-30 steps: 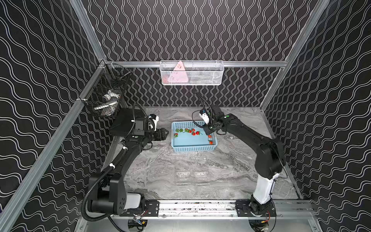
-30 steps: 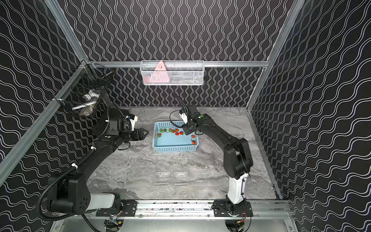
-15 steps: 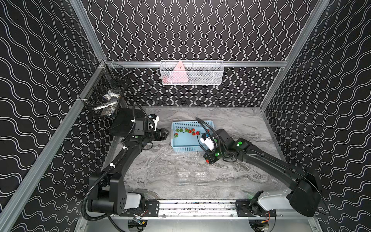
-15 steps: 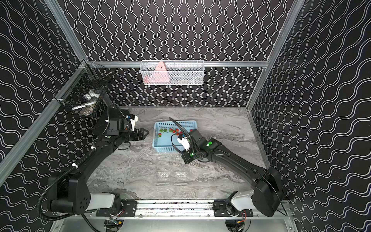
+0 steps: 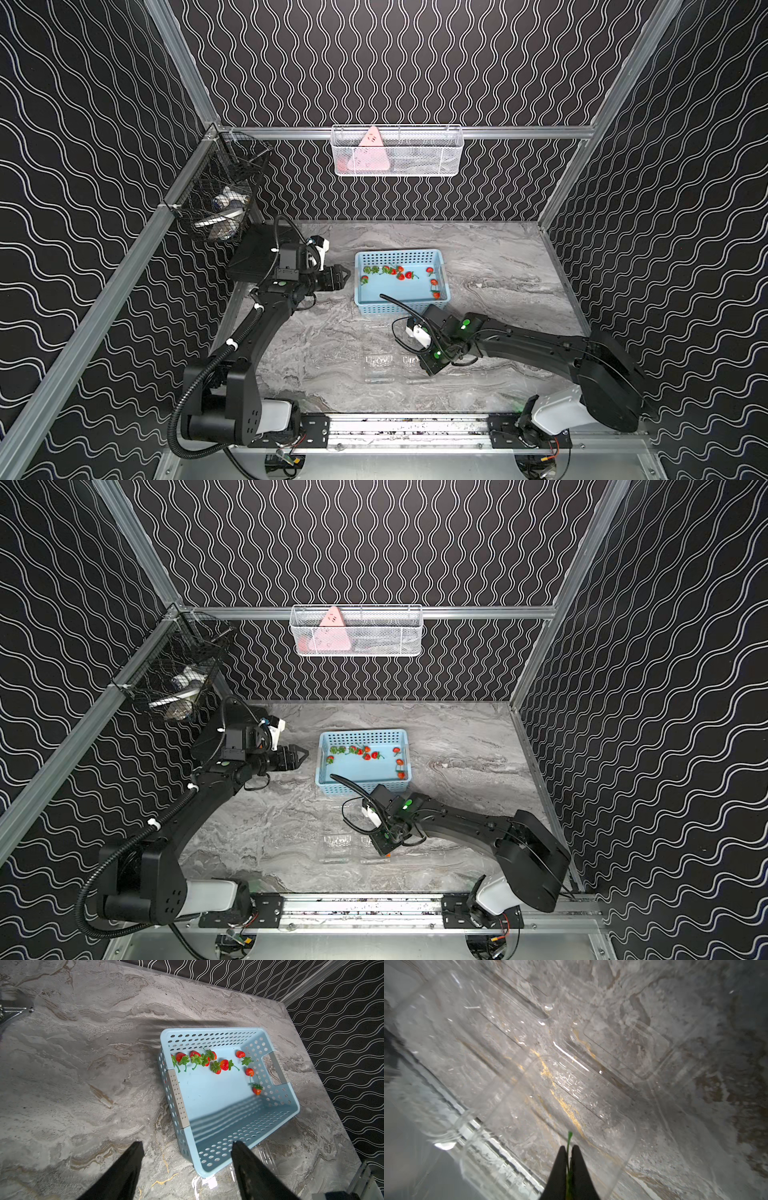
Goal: Pack strawberries into containers
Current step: Place the strawberry in the packing box, then pick up the strawberry from the basket.
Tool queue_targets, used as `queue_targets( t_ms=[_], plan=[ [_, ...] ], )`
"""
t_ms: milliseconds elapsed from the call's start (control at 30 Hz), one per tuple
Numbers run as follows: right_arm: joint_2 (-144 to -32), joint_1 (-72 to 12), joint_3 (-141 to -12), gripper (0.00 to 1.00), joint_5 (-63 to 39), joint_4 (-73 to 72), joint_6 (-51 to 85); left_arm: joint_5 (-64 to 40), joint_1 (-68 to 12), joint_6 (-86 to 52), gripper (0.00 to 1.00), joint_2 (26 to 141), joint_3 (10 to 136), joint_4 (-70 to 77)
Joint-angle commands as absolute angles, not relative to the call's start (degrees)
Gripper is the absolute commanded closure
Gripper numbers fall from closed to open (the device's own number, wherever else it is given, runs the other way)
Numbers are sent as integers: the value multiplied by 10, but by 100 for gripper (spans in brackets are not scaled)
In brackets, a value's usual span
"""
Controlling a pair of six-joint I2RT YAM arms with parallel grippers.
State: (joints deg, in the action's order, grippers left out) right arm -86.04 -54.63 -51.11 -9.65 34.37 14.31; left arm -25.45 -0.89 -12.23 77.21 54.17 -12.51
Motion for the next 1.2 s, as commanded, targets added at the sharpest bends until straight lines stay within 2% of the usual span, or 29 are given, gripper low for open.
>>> queue_targets(
  t_ms=[0, 67, 167, 333, 500, 667, 967, 1167],
  plan=[
    [-868, -548, -517, 75, -71, 332, 150, -258, -9, -123, 27, 769, 544, -121],
    [-868, -548, -528, 65, -60, 339, 148, -258, -9, -123, 27, 770, 544, -121],
    [-861, -548, -552, 56, -42, 354, 139, -259, -9, -123, 27, 770, 544, -121],
    [-841, -535, -624, 52, 0, 379, 100, -263, -9, -124, 27, 773, 544, -120],
    [-874, -458, -709, 51, -10, 364, 44, -269, -10, -123, 27, 776, 546, -123],
    [-980, -361, -779, 51, -24, 307, 0, -278, -14, -124, 27, 786, 547, -122],
    [-1201, -301, -950, 52, -16, 305, -76, -275, -23, -112, 27, 807, 554, -138],
    [-1282, -272, -1022, 53, -41, 309, -100, -277, -23, -111, 27, 816, 558, -138]
  ],
)
